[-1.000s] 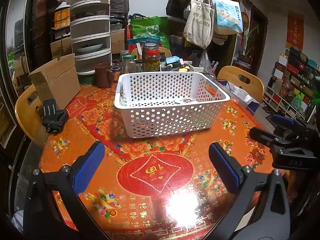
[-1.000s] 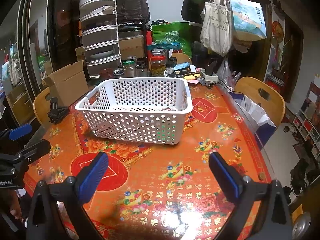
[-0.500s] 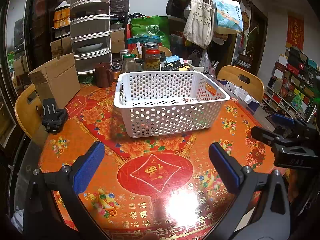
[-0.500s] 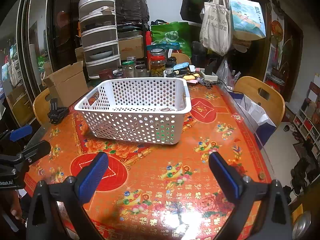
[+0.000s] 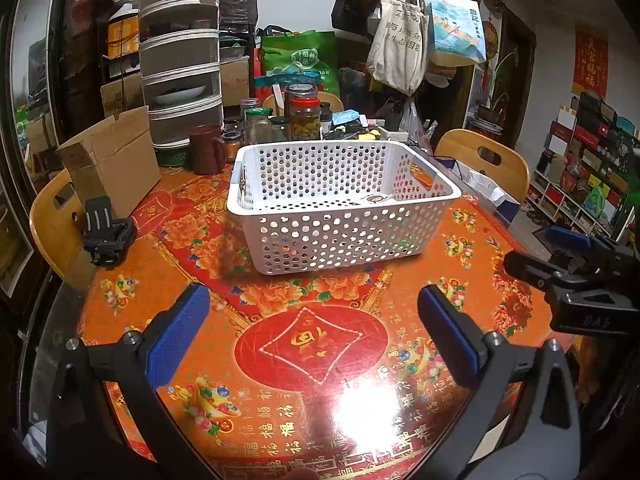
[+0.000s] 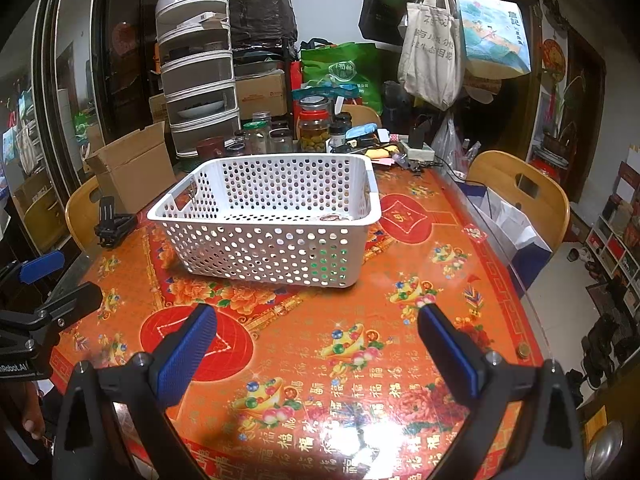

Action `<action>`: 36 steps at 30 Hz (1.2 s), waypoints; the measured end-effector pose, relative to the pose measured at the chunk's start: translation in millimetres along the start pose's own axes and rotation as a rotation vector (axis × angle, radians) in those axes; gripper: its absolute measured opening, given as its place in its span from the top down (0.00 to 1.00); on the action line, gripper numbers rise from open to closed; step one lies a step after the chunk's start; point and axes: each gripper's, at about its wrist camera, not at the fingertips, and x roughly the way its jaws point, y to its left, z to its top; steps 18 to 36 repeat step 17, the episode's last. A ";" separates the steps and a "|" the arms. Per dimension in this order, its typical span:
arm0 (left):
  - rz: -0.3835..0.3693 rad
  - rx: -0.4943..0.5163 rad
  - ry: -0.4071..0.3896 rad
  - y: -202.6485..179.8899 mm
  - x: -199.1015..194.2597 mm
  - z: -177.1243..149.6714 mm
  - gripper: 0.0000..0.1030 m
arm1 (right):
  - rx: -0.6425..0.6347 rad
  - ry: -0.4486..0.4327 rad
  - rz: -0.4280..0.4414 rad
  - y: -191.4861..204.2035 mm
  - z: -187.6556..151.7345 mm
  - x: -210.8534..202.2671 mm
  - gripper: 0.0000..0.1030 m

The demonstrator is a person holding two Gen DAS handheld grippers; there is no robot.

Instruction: Organize soft objects

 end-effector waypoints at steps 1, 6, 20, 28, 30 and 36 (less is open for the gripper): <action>-0.002 0.000 0.000 0.0 0.0 0.0 0.00 | 0.001 0.000 0.001 0.0 -0.4 0.1 0.03; 0.003 0.000 -0.002 -0.4 1.3 -1.4 0.00 | 0.000 0.000 -0.001 0.1 -0.4 0.0 0.03; 0.006 0.004 -0.014 -1.9 -2.5 0.4 0.00 | 0.001 0.003 -0.001 0.5 -2.4 1.2 0.03; 0.006 0.004 -0.014 -1.9 -2.5 0.4 0.00 | 0.001 0.003 -0.001 0.5 -2.4 1.2 0.03; 0.006 0.004 -0.014 -1.9 -2.5 0.4 0.00 | 0.001 0.003 -0.001 0.5 -2.4 1.2 0.03; 0.006 0.004 -0.014 -1.9 -2.5 0.4 0.00 | 0.001 0.003 -0.001 0.5 -2.4 1.2 0.03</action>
